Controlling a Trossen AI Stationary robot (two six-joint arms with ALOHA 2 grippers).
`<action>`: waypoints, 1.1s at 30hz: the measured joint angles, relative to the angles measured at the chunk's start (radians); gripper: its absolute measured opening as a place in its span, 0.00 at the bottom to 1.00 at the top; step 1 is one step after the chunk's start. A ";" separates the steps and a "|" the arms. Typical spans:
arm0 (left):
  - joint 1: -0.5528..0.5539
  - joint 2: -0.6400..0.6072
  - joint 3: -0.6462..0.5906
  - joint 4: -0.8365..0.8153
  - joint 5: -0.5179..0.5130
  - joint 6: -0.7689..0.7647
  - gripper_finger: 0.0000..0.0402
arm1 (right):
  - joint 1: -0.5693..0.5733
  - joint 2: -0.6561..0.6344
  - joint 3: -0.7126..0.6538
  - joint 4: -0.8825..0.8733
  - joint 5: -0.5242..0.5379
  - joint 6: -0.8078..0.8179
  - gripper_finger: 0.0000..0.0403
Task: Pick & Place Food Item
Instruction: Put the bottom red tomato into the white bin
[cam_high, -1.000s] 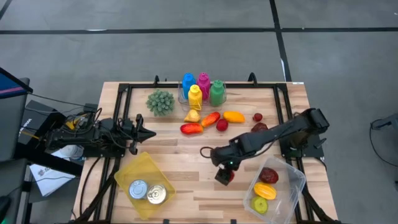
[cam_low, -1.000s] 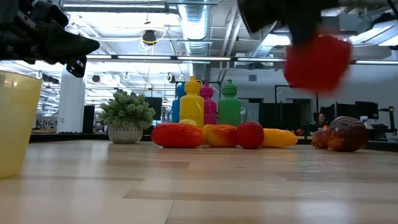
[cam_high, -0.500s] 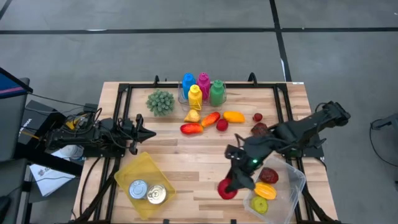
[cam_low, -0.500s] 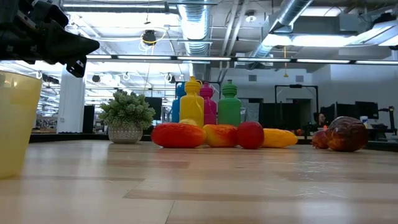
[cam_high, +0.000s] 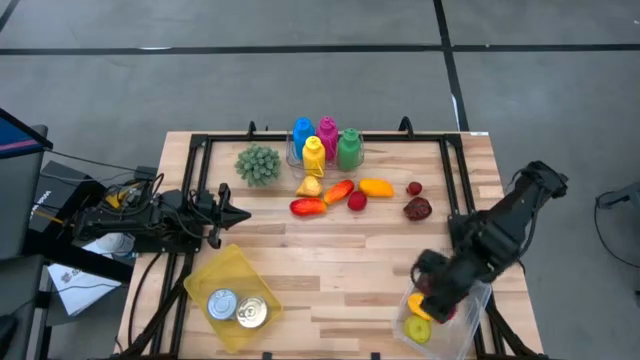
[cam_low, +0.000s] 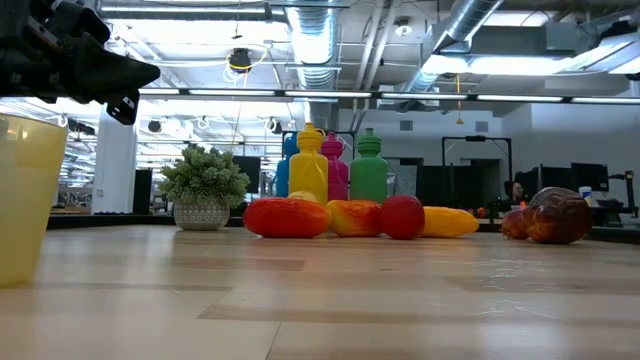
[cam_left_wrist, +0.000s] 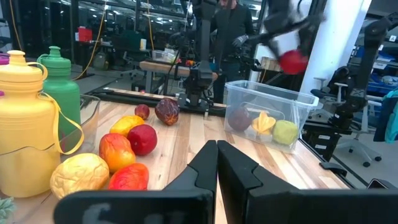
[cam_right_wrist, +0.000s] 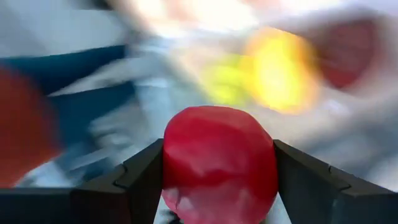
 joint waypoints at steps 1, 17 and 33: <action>0.000 0.000 0.000 0.000 0.000 0.000 0.00 | 0.022 0.007 0.000 -0.085 0.002 0.044 0.63; 0.000 0.000 0.000 0.000 0.000 0.000 0.00 | 0.104 0.088 -0.183 -0.230 -0.057 0.154 0.63; 0.000 0.000 0.000 0.000 0.000 0.000 0.00 | 0.130 0.088 -0.368 -0.039 -0.087 0.117 0.63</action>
